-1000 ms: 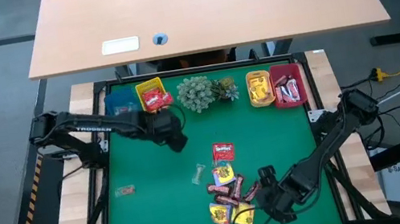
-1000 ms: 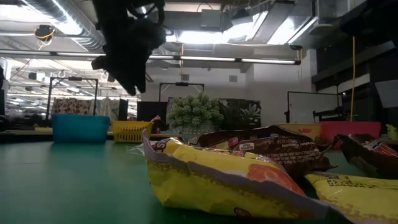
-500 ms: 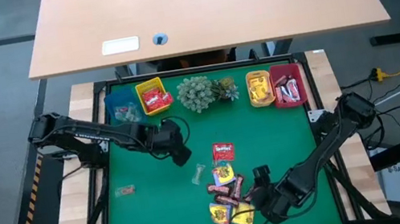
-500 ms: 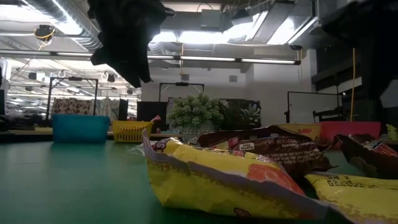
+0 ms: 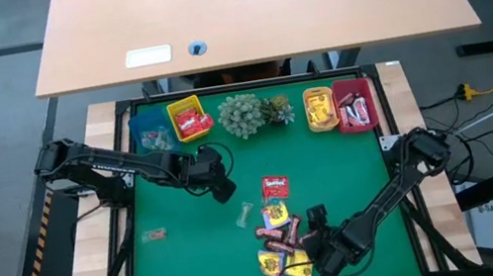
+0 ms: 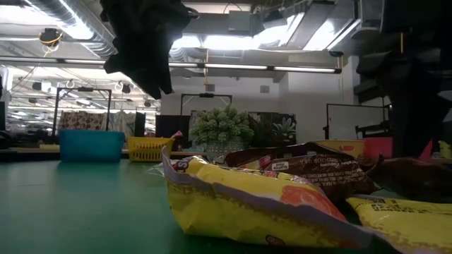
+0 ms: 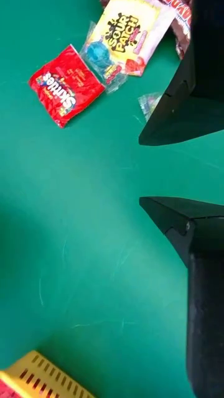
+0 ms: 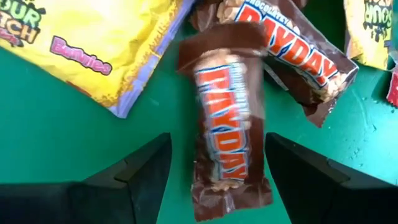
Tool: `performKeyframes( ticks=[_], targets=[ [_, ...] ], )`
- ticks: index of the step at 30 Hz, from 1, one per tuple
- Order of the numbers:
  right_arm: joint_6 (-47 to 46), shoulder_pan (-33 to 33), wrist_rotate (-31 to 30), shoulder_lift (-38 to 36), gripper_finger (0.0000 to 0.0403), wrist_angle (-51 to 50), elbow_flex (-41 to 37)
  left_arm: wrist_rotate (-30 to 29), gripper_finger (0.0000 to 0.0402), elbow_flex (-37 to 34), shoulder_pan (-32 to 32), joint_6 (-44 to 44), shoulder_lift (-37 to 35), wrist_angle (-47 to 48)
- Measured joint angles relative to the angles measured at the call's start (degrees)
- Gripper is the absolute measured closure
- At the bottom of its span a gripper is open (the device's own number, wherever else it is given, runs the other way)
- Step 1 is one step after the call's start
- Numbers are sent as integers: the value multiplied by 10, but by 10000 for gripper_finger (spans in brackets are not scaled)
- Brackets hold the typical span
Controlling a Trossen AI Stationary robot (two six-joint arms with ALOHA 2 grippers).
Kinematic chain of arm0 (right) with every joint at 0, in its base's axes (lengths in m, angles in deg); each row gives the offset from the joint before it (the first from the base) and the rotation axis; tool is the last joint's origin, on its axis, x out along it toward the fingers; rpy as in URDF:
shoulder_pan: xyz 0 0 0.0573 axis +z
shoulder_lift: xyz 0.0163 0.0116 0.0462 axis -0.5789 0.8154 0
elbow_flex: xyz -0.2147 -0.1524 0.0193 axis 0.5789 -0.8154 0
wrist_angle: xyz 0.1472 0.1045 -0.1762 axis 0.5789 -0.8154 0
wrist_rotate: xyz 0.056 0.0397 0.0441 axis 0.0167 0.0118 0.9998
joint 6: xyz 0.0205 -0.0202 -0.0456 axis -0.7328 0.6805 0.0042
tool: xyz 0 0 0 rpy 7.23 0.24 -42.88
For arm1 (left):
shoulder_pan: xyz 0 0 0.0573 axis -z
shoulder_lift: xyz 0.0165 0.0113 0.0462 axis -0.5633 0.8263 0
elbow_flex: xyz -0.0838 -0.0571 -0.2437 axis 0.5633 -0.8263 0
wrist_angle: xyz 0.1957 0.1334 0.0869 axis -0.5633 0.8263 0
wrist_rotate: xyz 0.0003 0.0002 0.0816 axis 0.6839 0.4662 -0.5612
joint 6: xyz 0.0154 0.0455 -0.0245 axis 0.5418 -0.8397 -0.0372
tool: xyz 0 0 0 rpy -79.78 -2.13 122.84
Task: Sort candy
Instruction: Put the brown chocolate into the red bin
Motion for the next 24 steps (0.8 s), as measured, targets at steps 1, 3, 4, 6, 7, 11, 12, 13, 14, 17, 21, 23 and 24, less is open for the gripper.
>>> performKeyframes(
  ticks=[1, 3, 4, 6, 7, 11, 12, 13, 14, 17, 21, 23, 24],
  targets=[
    [2, -1, 1, 1, 141, 0, 1, -2, 272, 0, 0, 0, 0, 0],
    [4, -5, 10, 3, 143, 0, 1, -3, 272, 0, 0, 0, 0, 0],
    [8, -8, 15, 3, 145, 0, 2, -3, 272, 0, 0, 0, 0, 0],
    [10, -14, 28, 3, 157, 1, 2, -3, 272, 0, 0, 0, 0, 0],
    [11, -17, 34, 3, 165, 1, 2, -3, 272, 0, 0, 0, 0, 0],
    [12, -21, 59, 3, 207, 1, 2, -3, 272, 0, 0, 0, 0, 0],
    [12, -21, 64, 3, 218, 2, 2, -3, 272, 0, 0, 0, 0, 0],
    [12, -21, 69, 3, 228, 2, 2, -3, 272, 0, 0, 0, 0, 0],
    [12, -21, 72, 3, 239, 2, 2, -3, 272, 0, 0, 0, 0, 0],
    [12, -21, 91, 3, 265, 2, 2, -3, 272, 0, 0, 0, 0, 0],
    [12, -21, 102, 3, 289, -1, 2, -3, 272, 0, 0, 0, 0, 0],
    [12, -20, 104, 2, 295, -3, 2, -3, 272, 0, 0, 0, 0, 0],
    [12, -20, 104, 2, 297, -5, 2, -3, 272, 0, 0, 0, 0, 0]
  ],
)
